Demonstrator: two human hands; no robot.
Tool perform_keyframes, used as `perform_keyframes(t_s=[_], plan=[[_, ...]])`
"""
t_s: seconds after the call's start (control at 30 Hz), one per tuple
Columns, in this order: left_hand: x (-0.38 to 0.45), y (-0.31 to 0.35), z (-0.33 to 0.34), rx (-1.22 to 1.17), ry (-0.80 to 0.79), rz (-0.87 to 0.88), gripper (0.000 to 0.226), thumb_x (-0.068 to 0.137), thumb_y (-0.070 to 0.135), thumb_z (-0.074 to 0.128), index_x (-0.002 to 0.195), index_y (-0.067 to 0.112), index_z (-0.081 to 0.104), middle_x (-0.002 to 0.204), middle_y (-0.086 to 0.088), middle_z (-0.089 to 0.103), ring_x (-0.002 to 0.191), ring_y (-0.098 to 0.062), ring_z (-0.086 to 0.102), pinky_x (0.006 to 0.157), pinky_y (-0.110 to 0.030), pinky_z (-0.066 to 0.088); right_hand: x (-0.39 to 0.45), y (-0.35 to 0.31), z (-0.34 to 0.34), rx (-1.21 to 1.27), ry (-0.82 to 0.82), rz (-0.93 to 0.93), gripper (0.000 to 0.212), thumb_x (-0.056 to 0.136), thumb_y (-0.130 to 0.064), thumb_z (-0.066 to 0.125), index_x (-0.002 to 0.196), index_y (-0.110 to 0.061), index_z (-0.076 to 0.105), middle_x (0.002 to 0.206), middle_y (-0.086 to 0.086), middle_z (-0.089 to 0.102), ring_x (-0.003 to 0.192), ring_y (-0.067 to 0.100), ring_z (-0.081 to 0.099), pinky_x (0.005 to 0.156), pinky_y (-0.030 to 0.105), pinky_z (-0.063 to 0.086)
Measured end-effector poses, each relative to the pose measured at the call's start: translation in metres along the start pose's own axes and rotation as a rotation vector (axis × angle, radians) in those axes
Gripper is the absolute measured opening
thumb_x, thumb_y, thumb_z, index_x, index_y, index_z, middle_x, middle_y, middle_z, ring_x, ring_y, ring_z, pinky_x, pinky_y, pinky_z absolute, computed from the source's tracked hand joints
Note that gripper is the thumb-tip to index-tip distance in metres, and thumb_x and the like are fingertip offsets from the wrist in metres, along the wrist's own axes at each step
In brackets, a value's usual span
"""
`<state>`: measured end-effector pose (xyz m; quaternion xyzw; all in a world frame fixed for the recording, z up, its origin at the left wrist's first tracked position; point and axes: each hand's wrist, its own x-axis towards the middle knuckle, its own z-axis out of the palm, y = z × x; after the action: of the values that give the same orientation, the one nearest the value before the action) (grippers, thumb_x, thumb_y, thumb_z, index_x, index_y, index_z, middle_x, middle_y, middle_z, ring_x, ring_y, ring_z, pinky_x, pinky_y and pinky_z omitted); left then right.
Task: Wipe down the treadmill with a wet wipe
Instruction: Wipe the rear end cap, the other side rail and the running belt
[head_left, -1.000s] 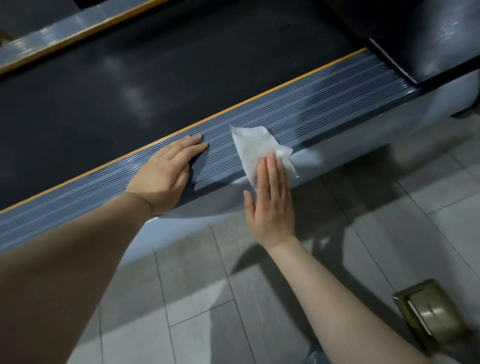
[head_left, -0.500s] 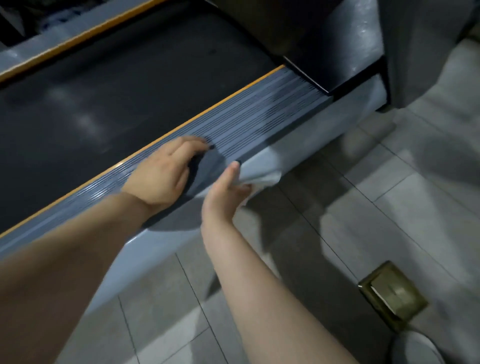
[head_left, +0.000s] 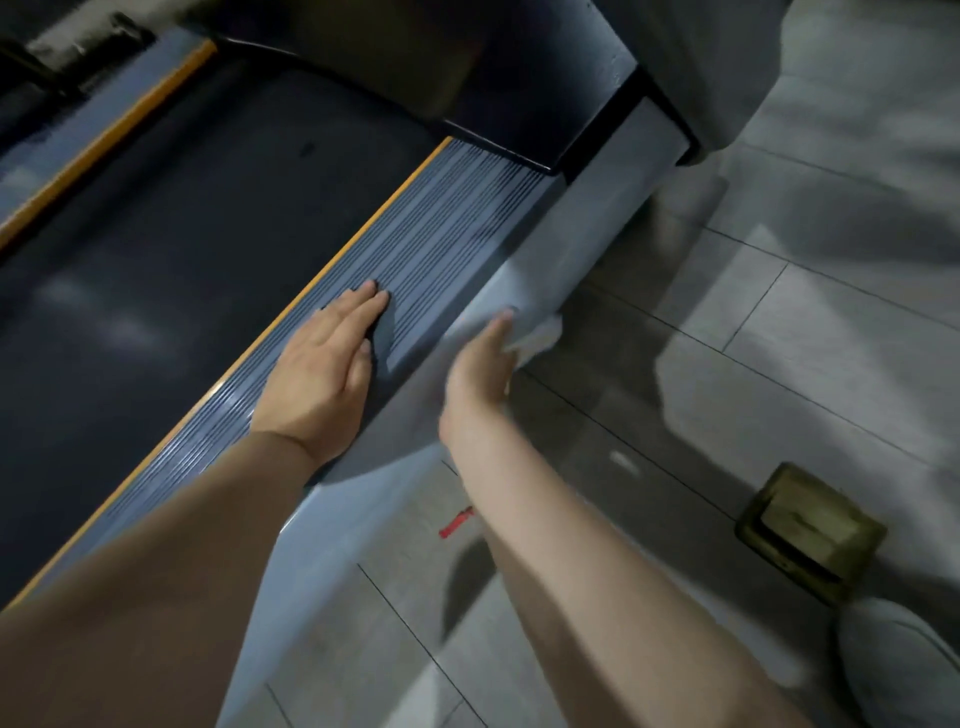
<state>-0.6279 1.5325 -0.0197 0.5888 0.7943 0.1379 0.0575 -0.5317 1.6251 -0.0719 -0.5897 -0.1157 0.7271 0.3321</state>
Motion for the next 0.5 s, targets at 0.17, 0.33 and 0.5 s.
perform_keyframes(t_s=[0.17,0.33,0.5], plan=[[-0.001,0.001,-0.001,0.040,-0.004,-0.016,0.053,0.099,0.025,0.030,0.151,0.024,0.039,0.158,0.011,0.031,0.150,-0.012,0.021,0.124,-0.031,0.014,0.006,-0.019,-0.008,-0.156,-0.187,0.045,0.106,0.074,-0.088,0.030,0.155,-0.022,0.011,0.161,0.005,0.018,0.144,0.031,0.027,0.116,0.054,0.024],[-0.001,0.000,0.000,0.075,-0.004,-0.012,0.053,0.100,0.029,0.028,0.152,0.025,0.038,0.159,0.011,0.032,0.150,-0.012,0.021,0.123,-0.036,0.017,-0.010,-0.024,0.007,-0.274,-0.153,-0.451,0.073,0.102,-0.049,0.026,0.155,-0.004,0.004,0.163,0.010,-0.001,0.150,0.022,0.002,0.122,0.041,0.008],[0.000,0.000,-0.001,0.074,-0.014,-0.024,0.054,0.099,0.032,0.026,0.151,0.026,0.038,0.159,0.013,0.031,0.149,-0.011,0.023,0.123,-0.038,0.019,0.061,-0.035,-0.018,-0.092,-0.122,0.028,0.063,0.101,-0.053,0.025,0.154,-0.019,0.020,0.156,0.009,0.032,0.137,0.029,0.040,0.113,0.042,0.033]])
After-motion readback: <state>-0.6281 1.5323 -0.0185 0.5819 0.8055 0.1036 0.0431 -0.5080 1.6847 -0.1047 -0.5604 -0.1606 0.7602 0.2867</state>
